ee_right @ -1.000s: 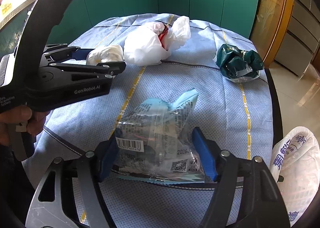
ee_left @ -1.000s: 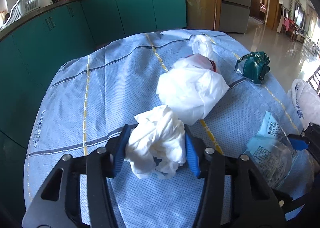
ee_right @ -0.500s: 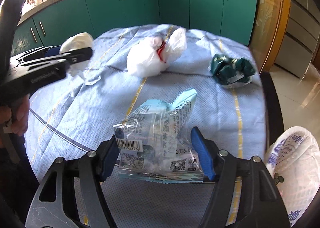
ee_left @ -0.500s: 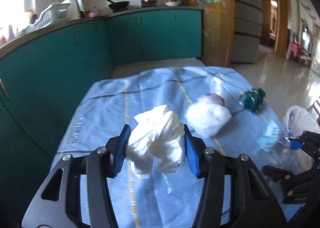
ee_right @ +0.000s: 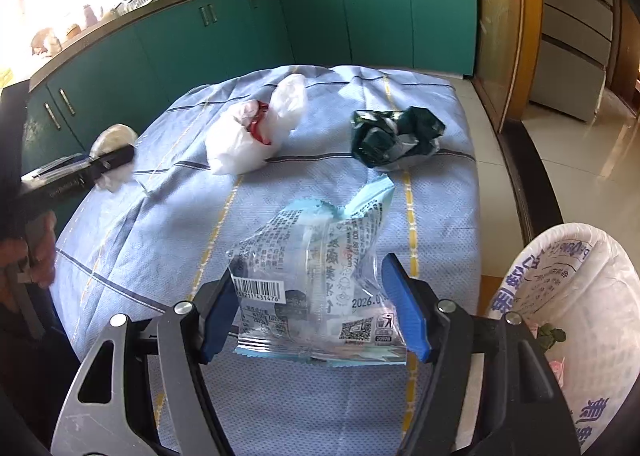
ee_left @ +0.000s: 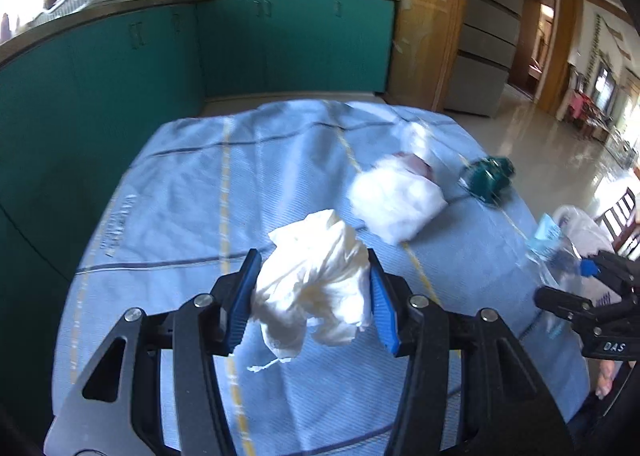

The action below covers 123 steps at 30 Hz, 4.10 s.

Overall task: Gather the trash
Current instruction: 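Lift the white tissue with the left tool while the right tool holds the snack bag, then carry the tissue and snack bag to the white bin and release both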

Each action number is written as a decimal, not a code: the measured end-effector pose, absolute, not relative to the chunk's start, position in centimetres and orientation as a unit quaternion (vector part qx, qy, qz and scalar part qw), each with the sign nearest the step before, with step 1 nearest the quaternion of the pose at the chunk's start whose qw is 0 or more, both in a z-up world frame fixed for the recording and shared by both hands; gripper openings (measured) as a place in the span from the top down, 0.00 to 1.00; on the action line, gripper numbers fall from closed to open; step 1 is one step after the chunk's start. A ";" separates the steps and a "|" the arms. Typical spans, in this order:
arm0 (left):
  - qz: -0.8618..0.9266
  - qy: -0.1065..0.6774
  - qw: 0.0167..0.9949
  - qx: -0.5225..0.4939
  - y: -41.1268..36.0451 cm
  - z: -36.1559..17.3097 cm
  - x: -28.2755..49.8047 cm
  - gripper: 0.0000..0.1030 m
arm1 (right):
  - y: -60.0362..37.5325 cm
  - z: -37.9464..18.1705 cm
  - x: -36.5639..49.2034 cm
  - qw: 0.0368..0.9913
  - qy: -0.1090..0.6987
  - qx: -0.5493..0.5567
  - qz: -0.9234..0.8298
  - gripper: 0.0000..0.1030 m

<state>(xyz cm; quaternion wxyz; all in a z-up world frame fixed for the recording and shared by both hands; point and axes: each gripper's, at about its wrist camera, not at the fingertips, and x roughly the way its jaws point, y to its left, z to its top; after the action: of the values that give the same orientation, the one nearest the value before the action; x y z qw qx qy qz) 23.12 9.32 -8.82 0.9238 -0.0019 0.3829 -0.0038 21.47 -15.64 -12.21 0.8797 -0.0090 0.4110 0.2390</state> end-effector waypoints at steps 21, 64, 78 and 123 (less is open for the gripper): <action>-0.043 0.434 0.895 0.090 4.3 -12.6 23.0 0.38 | -13.3 -15.3 22.2 0.865 0.452 -0.060 0.211 0.28; 0.010 0.327 0.943 0.061 4.0 -7.6 21.5 0.49 | -15.5 -11.9 20.2 0.897 0.386 -0.029 0.213 0.33; -0.020 0.317 0.946 0.064 -0.4 -6.9 21.1 0.49 | -20.5 -10.5 18.4 0.915 0.366 -0.009 0.172 0.33; -0.256 0.363 0.890 0.105 -24.1 -13.5 19.2 0.39 | -40.9 -11.7 12.3 0.933 0.342 0.104 -0.035 0.33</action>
<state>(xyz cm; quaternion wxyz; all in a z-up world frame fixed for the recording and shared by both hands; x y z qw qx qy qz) 19.20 -24.10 -13.48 0.8898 0.1049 0.3632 -0.2556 12.26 -40.90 -11.66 0.9331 0.1037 0.3425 -0.0350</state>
